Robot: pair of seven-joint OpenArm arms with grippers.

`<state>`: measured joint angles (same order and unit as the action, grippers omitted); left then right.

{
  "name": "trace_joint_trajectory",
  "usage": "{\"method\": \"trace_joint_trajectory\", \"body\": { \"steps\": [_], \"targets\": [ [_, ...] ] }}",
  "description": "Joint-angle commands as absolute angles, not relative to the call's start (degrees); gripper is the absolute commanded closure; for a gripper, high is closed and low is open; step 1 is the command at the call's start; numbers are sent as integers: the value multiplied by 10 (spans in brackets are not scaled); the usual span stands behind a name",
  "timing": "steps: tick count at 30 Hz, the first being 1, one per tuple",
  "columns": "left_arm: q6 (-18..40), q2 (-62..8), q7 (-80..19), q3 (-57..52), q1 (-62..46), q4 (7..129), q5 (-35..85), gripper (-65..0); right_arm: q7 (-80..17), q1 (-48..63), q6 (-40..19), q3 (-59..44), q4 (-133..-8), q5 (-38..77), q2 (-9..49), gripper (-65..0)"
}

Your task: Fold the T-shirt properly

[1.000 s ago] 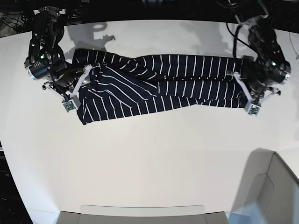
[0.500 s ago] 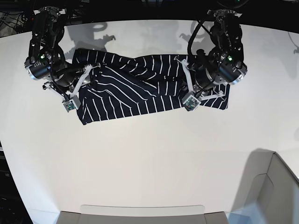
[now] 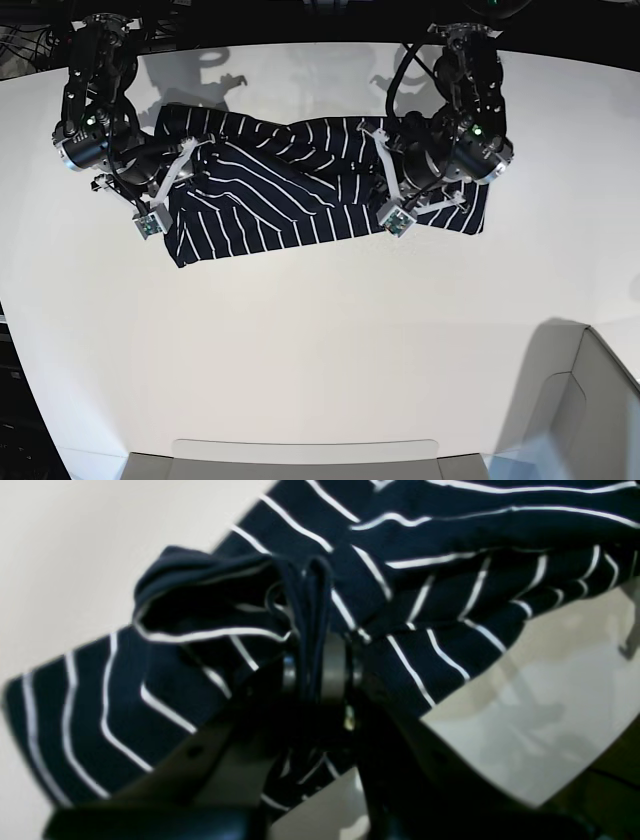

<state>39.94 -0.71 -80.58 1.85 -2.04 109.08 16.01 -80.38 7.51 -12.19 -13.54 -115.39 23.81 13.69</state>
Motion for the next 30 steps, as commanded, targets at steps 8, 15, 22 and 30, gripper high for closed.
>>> {"method": "trace_joint_trajectory", "body": {
  "steps": [8,15,22,30],
  "targets": [
    [400,1,-800,17,-13,1098,170,-252,-800,67,-124,-138,-1163,243,141,-265],
    [400,27,-800,12,7,1098,169,-241,-800,69,-124,-137,-1163,244,140,-265],
    [400,26,-800,-30,13,1098,169,-240,-800,70,-124,-138,-1164,244,141,-265],
    [400,-6,-800,-126,9,1093,168,-202,-800,65,-124,-139,-1165,245,141,-265]
  ]
}}
